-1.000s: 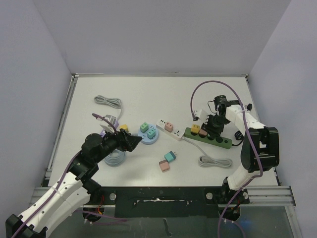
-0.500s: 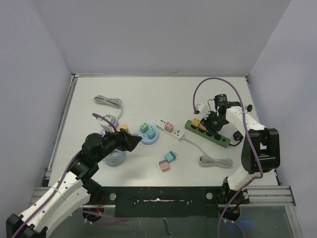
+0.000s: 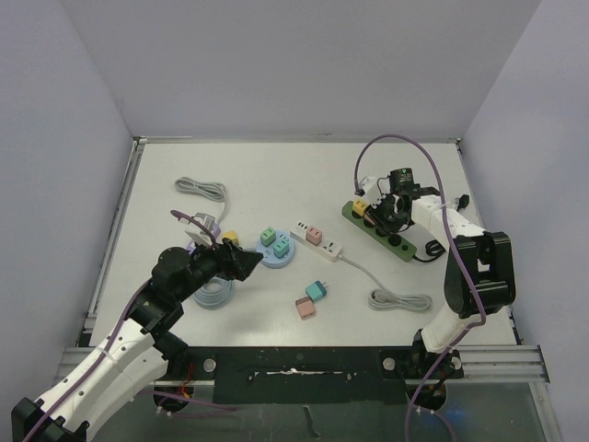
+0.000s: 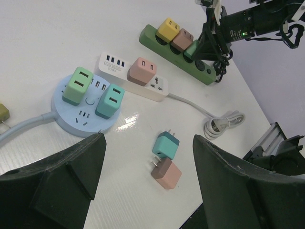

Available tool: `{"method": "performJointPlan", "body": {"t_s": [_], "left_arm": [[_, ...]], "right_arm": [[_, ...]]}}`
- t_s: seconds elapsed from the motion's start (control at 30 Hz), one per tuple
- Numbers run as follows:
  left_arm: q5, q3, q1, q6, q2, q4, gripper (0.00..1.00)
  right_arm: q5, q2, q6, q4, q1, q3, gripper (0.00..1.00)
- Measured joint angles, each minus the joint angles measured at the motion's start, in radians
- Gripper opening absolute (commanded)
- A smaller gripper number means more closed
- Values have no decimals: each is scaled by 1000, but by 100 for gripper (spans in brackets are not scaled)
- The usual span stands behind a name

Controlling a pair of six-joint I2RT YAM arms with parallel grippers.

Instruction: Insert the plug

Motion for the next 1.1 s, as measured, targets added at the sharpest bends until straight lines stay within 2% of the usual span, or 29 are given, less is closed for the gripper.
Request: {"method": "performJointPlan", "body": {"t_s": [0.5, 0.8, 1.1], "left_arm": [[0, 0, 0, 1, -2, -1, 72], [-1, 0, 1, 4, 0, -2, 72], [-2, 0, 1, 6, 6, -3, 72]], "right_arm": [[-92, 77, -99, -42, -48, 39, 0], [-266, 100, -111, -47, -136, 39, 0], [-225, 113, -98, -60, -107, 56, 0]]}}
